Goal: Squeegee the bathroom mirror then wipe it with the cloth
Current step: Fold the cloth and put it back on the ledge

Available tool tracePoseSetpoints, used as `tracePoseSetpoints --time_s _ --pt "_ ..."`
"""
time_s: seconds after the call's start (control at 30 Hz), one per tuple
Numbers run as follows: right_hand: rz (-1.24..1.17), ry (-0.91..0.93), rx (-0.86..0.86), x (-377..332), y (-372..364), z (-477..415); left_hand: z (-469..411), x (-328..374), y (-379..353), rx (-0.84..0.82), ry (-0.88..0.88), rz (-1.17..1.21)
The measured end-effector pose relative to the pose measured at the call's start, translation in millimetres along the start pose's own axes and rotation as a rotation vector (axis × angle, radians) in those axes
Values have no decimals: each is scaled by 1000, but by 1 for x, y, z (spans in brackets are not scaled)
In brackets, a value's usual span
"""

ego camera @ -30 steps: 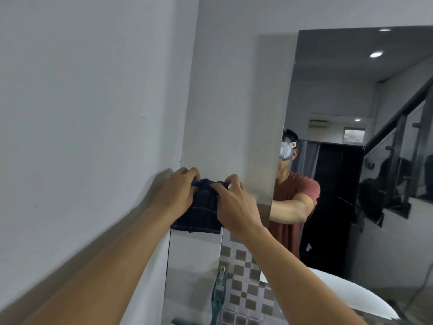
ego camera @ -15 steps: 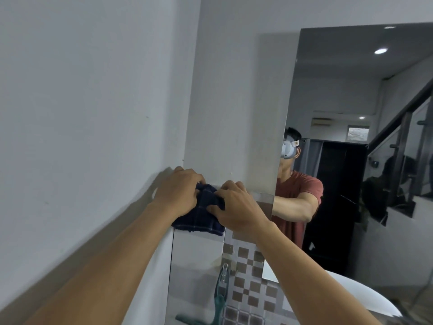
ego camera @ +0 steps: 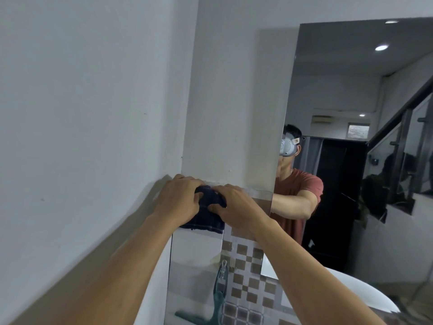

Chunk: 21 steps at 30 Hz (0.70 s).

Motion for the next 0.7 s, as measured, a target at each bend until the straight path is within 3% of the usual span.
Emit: tracePoseSetpoints --time_s 0.27,0.5,0.7 --pt "20 17 14 0 -1 -10 8 -10 -12 -17 88 108" --pt "-218 -40 87 4 2 -1 10 -1 -9 128 -2 100" --pt "-164 -32 101 -3 2 1 10 -8 -14 61 60 154"
Point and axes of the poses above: each hand's wrist, its own z-axis away from the middle knuckle, its own y-axis out of the back of the hand, x = y × z, the point moved 4 cm from there along -z, towards the middle knuckle, and after that the axes turned 5 degrees about y, right-handed, at the moved point
